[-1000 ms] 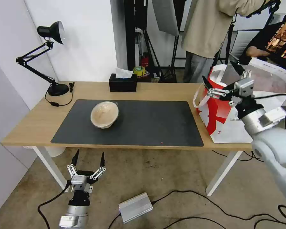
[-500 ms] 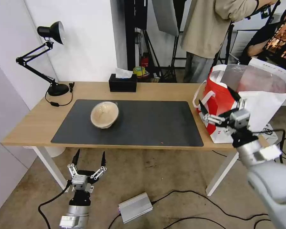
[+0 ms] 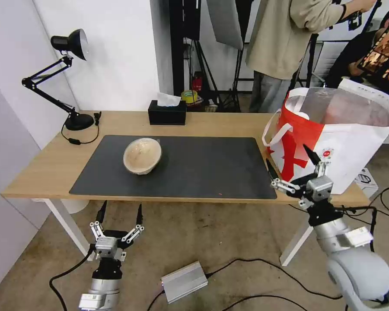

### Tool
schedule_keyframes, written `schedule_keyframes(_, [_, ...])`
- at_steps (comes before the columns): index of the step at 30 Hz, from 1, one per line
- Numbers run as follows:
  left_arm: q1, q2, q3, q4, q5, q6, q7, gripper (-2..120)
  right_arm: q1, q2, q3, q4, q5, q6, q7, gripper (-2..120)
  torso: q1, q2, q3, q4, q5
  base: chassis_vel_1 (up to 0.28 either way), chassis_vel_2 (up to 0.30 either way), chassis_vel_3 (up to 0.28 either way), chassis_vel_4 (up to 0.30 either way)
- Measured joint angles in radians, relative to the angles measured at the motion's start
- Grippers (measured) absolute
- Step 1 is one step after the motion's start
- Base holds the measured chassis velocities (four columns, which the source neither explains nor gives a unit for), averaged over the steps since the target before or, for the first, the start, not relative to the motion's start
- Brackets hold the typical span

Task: Pick up the trash from the table and place it into the takeout bag.

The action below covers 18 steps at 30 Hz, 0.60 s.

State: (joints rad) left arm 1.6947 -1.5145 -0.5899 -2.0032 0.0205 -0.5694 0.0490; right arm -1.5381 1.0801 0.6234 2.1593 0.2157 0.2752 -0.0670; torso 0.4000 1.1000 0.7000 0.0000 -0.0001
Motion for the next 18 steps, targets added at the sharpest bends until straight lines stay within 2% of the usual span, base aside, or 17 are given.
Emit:
schedule_keyframes(7, [0.0, 0.002, 0.002, -0.003, -0.002, 0.0, 0.0, 100, -0.065, 0.053, -0.005, -0.037, -0.048, 0.085, -0.026, 100, 0.0, 0.0, 0.0, 0.0, 0.0, 0.0, 0.0, 0.0, 0.0])
schedule_keyframes(18, [-0.001, -0.001, 0.004, -0.007, -0.002, 0.0, -0.001, 100, -0.108, 0.098, -0.013, -0.055, -0.075, 0.142, -0.035, 100, 0.0, 0.0, 0.0, 0.0, 0.0001, 0.0, 0.0, 0.0, 0.0])
